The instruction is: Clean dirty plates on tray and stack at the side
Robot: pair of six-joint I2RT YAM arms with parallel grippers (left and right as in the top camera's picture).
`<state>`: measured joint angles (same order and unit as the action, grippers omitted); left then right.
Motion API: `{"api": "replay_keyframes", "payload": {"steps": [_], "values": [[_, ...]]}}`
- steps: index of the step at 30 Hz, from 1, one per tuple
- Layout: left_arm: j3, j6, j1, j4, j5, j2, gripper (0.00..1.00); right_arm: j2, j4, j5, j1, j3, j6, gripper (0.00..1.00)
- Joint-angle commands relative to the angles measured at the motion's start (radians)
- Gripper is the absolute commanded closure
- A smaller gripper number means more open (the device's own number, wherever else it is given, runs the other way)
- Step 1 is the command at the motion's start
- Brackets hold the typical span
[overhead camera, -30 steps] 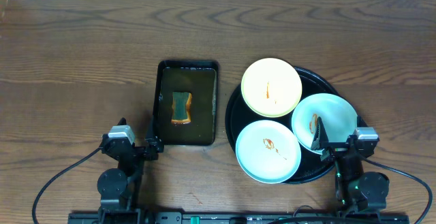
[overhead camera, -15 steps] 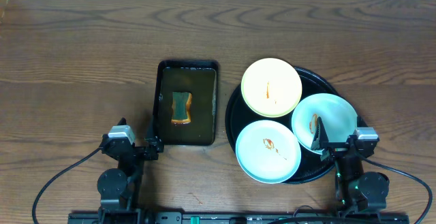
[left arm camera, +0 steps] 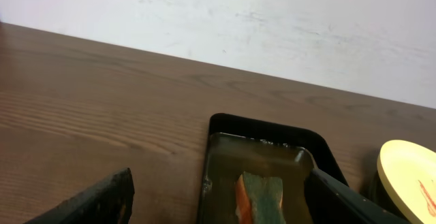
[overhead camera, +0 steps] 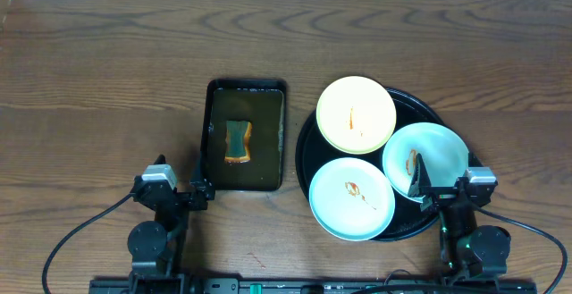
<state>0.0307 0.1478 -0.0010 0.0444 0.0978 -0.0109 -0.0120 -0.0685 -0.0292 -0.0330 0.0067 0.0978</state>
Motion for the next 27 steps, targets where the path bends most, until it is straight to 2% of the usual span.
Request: {"api": "replay_keyframes", "payload": {"steps": [1,8,13,18,22,25,27], "values": [[-0.027,-0.020,0.005,0.013,-0.005,0.007,0.19,0.002,-0.003,-0.005,0.016,-0.001,-0.009,0.01],[-0.027,-0.013,0.005,0.018,-0.007,0.001,0.20,0.001,-0.004,-0.001,0.016,-0.001,-0.002,0.01],[-0.009,-0.013,0.005,0.028,-0.020,-0.076,0.19,-0.002,-0.003,0.003,0.016,-0.001,0.002,0.01],[0.083,-0.013,0.005,0.030,-0.020,-0.234,0.19,-0.023,-0.027,0.003,0.016,0.022,0.002,0.01],[0.202,-0.013,0.005,0.057,-0.019,-0.407,0.19,-0.112,-0.059,0.002,0.017,0.083,0.002,0.01],[0.315,-0.014,0.005,0.153,-0.020,-0.539,0.20,-0.213,-0.108,0.002,0.016,0.158,0.002,0.01],[0.446,-0.014,0.005,0.275,-0.019,-0.685,0.20,-0.358,-0.158,-0.029,0.016,0.272,0.002,0.01]]}}
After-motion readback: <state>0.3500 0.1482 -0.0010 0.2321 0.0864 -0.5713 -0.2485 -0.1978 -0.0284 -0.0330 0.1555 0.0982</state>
